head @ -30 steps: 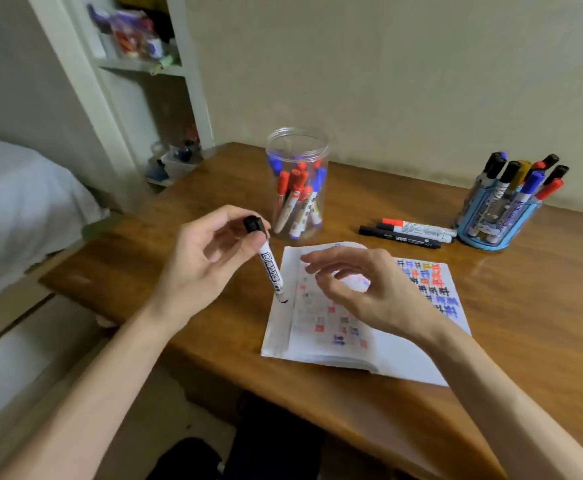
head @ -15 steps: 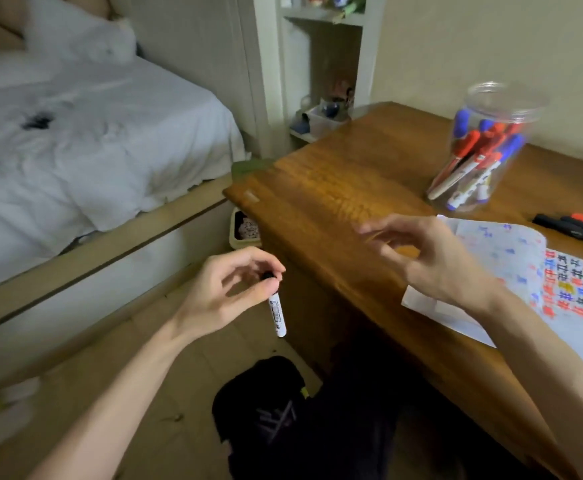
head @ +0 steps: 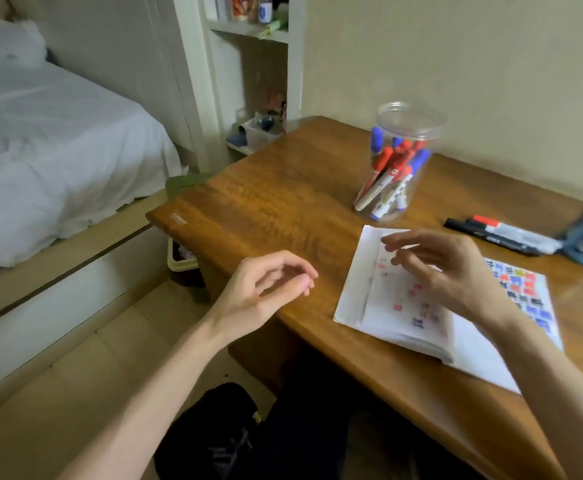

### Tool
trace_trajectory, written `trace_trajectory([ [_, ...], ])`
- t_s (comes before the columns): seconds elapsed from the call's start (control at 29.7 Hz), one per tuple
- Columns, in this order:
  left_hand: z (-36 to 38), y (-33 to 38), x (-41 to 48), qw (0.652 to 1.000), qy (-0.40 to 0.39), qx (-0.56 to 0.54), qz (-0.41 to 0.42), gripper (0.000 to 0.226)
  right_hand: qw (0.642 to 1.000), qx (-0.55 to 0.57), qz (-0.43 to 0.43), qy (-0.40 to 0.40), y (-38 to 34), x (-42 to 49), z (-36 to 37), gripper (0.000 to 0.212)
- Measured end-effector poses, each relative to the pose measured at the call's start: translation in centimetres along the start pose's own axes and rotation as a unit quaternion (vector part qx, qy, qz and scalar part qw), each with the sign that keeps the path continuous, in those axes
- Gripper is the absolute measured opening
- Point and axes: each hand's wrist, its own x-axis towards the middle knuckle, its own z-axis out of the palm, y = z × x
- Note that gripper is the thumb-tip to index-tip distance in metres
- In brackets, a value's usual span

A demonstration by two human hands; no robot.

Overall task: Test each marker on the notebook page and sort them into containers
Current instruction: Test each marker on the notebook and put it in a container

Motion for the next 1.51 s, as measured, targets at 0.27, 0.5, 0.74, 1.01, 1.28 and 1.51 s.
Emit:
trace_trajectory([
  [0.27, 7.3, 1.9, 6.1, 0.997, -0.067, -0.013, 0.046, 0.012, 0.993, -0.026, 0.069, 0.097, 4.8, -3.3, -6.2, 0.031],
  [0.5, 12.7, 3.1, 11.5, 0.987, -0.145, -0.001, 0.066, 0.018, 0.983, -0.032, 0.102, 0.147, 7.5, -5.2, -8.9, 0.022],
  [0.74, 17.2, 2.5, 18.3, 0.975, -0.17, 0.135, 0.052, 0.034, 0.976, -0.057, 0.132, 0.162, 9.4, -5.7, -9.6, 0.022],
  [1.01, 20.2, 0.6, 23.7, 0.882, -0.068, 0.464, 0.037, 0.049, 0.973, -0.071, 0.139, 0.171, 9.3, -6.0, -10.4, 0.024],
  [1.28, 20.3, -0.2, 24.0, 0.885, -0.051, 0.457, 0.076, 0.024, 0.97, -0.071, 0.142, 0.184, 9.2, -6.2, -10.0, 0.022],
  [1.51, 18.7, 2.0, 20.7, 0.968, -0.086, 0.232, 0.028, 0.017, 0.972, -0.06, 0.162, 0.16, 8.1, -6.2, -8.4, 0.039],
])
